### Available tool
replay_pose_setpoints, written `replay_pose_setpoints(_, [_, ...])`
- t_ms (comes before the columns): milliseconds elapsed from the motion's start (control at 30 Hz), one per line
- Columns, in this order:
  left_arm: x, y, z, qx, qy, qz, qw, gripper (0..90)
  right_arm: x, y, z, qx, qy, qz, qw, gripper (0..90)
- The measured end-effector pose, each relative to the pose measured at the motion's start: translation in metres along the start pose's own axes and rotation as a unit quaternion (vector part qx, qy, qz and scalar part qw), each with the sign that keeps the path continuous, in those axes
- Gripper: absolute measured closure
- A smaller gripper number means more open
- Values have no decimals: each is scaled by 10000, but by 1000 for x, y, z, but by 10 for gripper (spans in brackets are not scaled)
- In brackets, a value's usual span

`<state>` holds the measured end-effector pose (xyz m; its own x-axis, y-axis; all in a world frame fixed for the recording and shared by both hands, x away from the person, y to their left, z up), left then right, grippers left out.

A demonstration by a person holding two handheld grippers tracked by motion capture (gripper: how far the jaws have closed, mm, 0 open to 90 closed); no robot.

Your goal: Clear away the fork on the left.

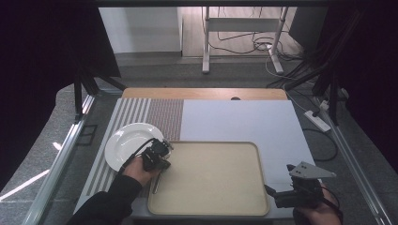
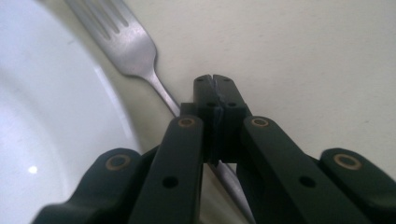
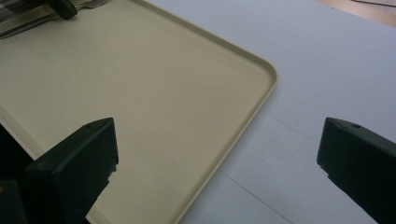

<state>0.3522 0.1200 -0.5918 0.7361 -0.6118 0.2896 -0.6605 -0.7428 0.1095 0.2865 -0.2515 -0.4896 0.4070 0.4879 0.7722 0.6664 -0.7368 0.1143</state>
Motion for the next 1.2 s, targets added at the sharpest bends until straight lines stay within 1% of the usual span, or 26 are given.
replay_pose_setpoints(133, [-2, -7, -1, 1, -3, -132, 9999, 887, 0, 0, 0, 1, 0, -2, 10000, 0])
replay_pose_setpoints(200, [-3, -8, -2, -16, 7, -174, 9998, 887, 0, 0, 0, 1, 1, -1, 10000, 0])
replay_pose_setpoints(333, [-2, -8, -3, 18, 38, -126, 9999, 885, 0, 0, 0, -5, 4, -7, 10000, 0])
replay_pose_setpoints(433, [1, -6, -7, -108, 244, -162, 9995, 845, 0, 0, 0, -2, 6, -7, 10000, 0])
replay_pose_setpoints(600, [6, -3, -15, -275, 637, -118, 9975, 743, 0, 0, 0, -3, 6, -8, 10000, 0])
replay_pose_setpoints(633, [6, -2, -16, -285, 674, -111, 9973, 713, 0, 0, 0, -1, 12, -8, 10000, 0])
replay_pose_setpoints(767, [8, 1, -21, -380, 804, -65, 9960, 664, 0, 0, 0, -3, 12, -8, 10000, 0])
replay_pose_setpoints(900, [9, 4, -26, -322, 941, 76, 9950, 584, 0, 0, 0, 4, 13, -11, 10000, 0])
replay_pose_setpoints(1000, [9, 5, -29, -292, 1065, 118, 9938, 526, 0, 0, 0, 12, 7, -13, 10000, 0])
replay_pose_setpoints(1067, [9, 5, -33, -299, 1178, 122, 9925, 491, 0, 0, 0, 21, 8, -8, 10000, 0])
replay_pose_setpoints(1200, [7, 2, -39, -318, 1348, 49, 9904, 404, 0, -1, 0, 21, 4, -16, 10000, 0])
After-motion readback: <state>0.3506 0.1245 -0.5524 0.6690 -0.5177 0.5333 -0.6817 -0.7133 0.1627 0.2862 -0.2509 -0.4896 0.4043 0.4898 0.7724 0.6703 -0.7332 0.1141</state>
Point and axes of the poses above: each handheld gripper's, and its own axes: z roughly forward along the jaws, x roughly out of its top, y roughly to its right, the point moved 9 cm from there along z, roughly forward along the jaws, and after that the axes turned 3 degrees about -z, right-handed, at the moved point
